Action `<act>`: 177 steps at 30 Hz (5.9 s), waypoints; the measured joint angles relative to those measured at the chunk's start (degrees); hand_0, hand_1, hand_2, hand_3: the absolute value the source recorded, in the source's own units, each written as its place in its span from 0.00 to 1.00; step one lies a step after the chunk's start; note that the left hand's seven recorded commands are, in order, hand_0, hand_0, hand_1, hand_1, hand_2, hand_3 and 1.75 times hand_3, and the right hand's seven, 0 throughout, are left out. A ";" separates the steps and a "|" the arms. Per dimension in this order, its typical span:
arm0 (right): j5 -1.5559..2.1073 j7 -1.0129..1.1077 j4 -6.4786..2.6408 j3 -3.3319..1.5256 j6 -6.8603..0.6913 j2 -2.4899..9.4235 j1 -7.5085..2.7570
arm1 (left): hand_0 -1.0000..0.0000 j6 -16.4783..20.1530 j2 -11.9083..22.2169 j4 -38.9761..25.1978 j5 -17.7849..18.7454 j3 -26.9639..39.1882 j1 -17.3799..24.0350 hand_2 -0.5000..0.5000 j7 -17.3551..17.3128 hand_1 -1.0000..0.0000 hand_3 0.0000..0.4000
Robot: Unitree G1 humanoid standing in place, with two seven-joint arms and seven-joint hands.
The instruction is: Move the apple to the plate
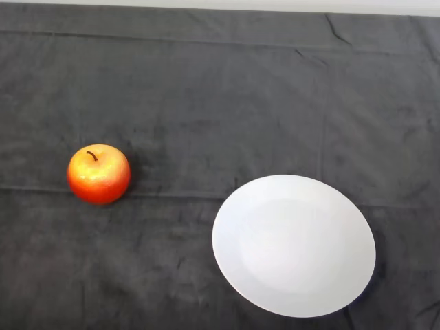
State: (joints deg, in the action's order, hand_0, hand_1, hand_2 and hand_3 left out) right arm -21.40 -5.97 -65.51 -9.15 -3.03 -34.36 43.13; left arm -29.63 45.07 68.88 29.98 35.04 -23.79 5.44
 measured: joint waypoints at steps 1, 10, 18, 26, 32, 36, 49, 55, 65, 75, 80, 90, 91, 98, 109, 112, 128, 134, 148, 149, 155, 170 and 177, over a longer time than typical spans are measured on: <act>0.00 0.00 0.00 0.00 0.00 0.00 0.00 | 1.00 0.00 0.00 0.00 -0.02 0.01 0.00 0.50 0.00 1.00 0.00; 0.00 0.00 -0.02 0.00 0.02 0.00 0.00 | 1.00 0.00 -0.03 -0.70 -2.13 0.24 -0.07 0.50 0.02 1.00 0.00; 0.00 0.00 -0.17 0.00 0.25 0.01 0.00 | 1.00 0.03 -0.24 -1.06 -4.28 -0.52 -4.95 0.50 0.54 1.00 0.00; 0.00 0.00 -0.32 -0.01 0.36 0.01 0.00 | 1.00 -1.21 -4.03 -1.75 -6.05 -3.00 -9.45 0.50 -2.10 1.00 0.00; 0.00 0.00 -0.33 -0.01 0.37 0.01 0.00 | 1.00 -2.44 -7.26 -1.83 -6.91 -5.76 -9.50 0.50 -7.63 1.00 0.00; 0.00 0.00 -0.35 -0.01 0.37 0.01 0.00 | 1.00 -3.54 -8.00 -1.94 -9.35 -7.98 -9.66 0.50 -10.64 1.00 0.00; 0.00 0.00 -0.36 -0.01 0.37 0.01 0.00 | 1.00 -5.67 -11.32 -2.02 -16.87 -14.73 -11.06 0.50 -16.24 1.00 0.00; 0.00 0.00 -0.36 -0.01 0.37 0.00 0.00 | 1.00 -7.28 -12.94 -2.04 -19.46 -18.54 -11.28 0.50 -17.99 1.00 0.00; 0.00 0.00 -0.37 -0.01 0.36 0.00 0.00 | 1.00 -7.44 -16.24 -2.05 -23.43 -23.30 -11.28 0.50 -20.34 1.00 0.00; 0.00 0.00 -0.36 -0.01 0.36 0.00 0.00 | 1.00 -7.44 -19.98 -3.46 -26.81 -26.42 -11.29 0.50 -22.21 1.00 0.00; 0.00 0.00 -0.36 -0.01 0.36 0.00 0.00 | 1.00 -7.44 -20.70 -3.46 -27.91 -28.23 -11.29 0.50 -22.98 1.00 0.00; 0.00 0.00 -0.36 -0.01 0.36 0.00 0.00 | 1.00 -7.34 -21.00 -3.46 -29.47 -31.54 -11.29 0.50 -24.58 1.00 0.00; 0.00 0.00 -0.36 -0.01 0.36 0.00 0.00 | 1.00 -7.20 -21.02 -3.45 -29.97 -31.82 -11.29 0.50 -24.62 1.00 0.00; 0.00 0.00 -0.36 -0.01 0.36 0.00 0.00 | 1.00 -4.22 -21.13 -3.41 -31.75 -33.30 -11.29 0.50 -24.71 1.00 0.00; 0.00 0.00 -0.36 -0.01 0.36 0.00 0.00 | 0.00 -0.14 -21.15 -3.20 -34.65 -34.78 -13.05 0.12 -24.71 0.77 1.00; 0.00 0.00 -0.36 -0.01 0.36 0.00 0.00 | 0.00 0.63 -21.12 -3.20 -35.74 -34.81 -13.60 0.42 -24.46 0.16 1.00; 0.00 0.00 -0.36 -0.01 0.35 -0.01 0.00 | 0.00 2.24 -20.15 -3.37 -37.28 -36.29 -16.19 0.50 -22.11 0.00 1.00; 0.00 0.00 -0.35 0.00 0.35 -0.03 0.00 | 0.00 2.95 -20.48 -6.21 -38.69 -37.09 -16.25 0.50 -19.53 0.00 1.00; 0.01 0.00 -0.29 0.00 0.32 -0.04 0.00 | 0.00 1.78 -23.00 -24.21 -45.51 -43.04 -15.40 0.50 -10.15 0.00 1.00; 0.01 0.00 -0.26 0.00 0.32 -0.04 0.00 | 0.00 1.77 -23.14 -25.33 -46.11 -43.33 -15.26 0.50 -9.78 0.00 1.00; 0.01 0.00 -0.15 0.00 0.29 -0.04 0.00 | 0.00 1.80 -24.30 -31.15 -49.22 -45.23 -13.68 0.50 -7.46 0.00 1.00; 0.02 0.00 0.09 0.01 0.23 -0.05 0.00 | 0.00 4.10 -27.40 -37.79 -51.57 -51.10 -10.81 0.50 -6.39 0.00 1.00; 0.02 0.00 0.14 0.01 0.18 -0.05 0.00 | 0.00 5.55 -28.52 -41.42 -51.59 -55.13 -10.62 0.50 -6.03 0.00 1.00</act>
State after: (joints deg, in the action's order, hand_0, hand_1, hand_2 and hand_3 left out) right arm -21.38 -5.97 -65.36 -9.13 -2.85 -34.41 43.13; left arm -24.07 16.55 27.45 -21.62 -20.10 -34.41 -0.59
